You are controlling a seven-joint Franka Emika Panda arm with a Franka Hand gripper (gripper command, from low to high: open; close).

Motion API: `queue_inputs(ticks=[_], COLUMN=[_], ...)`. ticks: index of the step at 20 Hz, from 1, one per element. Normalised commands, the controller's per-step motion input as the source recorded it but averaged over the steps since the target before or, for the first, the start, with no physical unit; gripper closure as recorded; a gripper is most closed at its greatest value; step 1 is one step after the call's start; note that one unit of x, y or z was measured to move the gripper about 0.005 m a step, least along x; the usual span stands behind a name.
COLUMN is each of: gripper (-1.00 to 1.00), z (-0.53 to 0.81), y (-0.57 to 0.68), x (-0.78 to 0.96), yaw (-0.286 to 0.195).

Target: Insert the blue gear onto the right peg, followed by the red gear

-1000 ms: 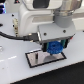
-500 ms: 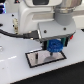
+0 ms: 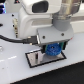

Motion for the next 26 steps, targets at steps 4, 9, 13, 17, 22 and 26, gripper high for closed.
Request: queue_inputs(ticks=[4, 9, 13, 17, 22, 26], gripper=[1.0, 1.0, -1.0, -1.0, -1.0, -1.0], z=[-0.23, -0.1, 0.11, 0.1, 0.37, 0.3], y=[0.03, 0.05, 0.09, 0.14, 0.11, 0.17], x=[0.16, 0.1, 0.0, 0.02, -0.19, -0.41], yaw=[0.0, 0.0, 0.0, 0.0, 0.0, 0.0])
